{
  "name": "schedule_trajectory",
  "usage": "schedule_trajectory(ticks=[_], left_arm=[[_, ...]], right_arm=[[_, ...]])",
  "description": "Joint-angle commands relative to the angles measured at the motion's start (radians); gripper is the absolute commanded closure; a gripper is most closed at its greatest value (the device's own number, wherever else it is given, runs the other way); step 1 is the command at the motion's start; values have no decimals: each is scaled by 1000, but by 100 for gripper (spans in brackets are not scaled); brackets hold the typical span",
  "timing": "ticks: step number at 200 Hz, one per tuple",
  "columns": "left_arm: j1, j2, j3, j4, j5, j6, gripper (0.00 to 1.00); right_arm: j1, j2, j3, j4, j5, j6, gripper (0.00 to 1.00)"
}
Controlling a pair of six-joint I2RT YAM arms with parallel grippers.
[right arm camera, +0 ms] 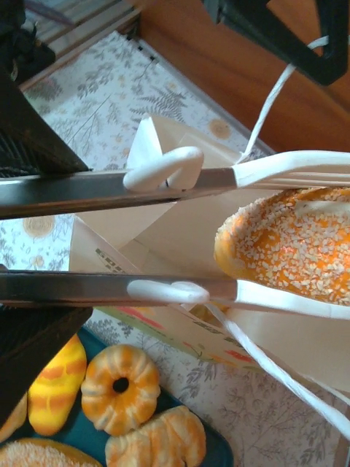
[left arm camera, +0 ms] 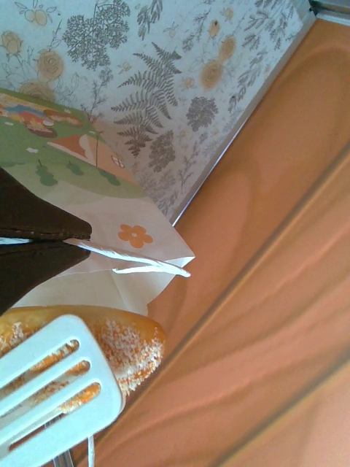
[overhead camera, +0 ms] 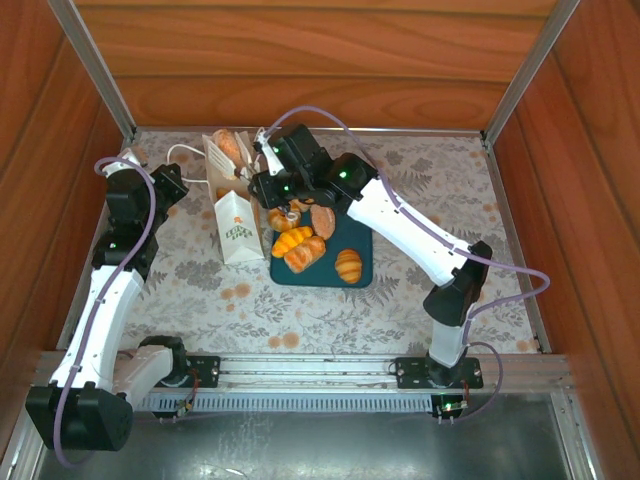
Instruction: Place the fake bread into the paper bag
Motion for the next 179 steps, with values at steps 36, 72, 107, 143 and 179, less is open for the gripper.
schedule_trajectory(ticks=[36,72,107,143,179], left_arm=[[9,-16,2,-9,-1,9,100],[9,-16,4,-8,-1,7,100],[10,-16,-1,-8,-2,8,100],[10,-14,0,-10,1,8,100],[9,-16,3,-14,0,9,100]], right_arm=[[1,-2,-1,37,12,-4,46],[1,-12,23,39,-8,-3,49],[0,-45,72,29,-6,-9,50],[-6,-108,73,43,22,-12,52],[-29,-185,31,74,55,-7,53]])
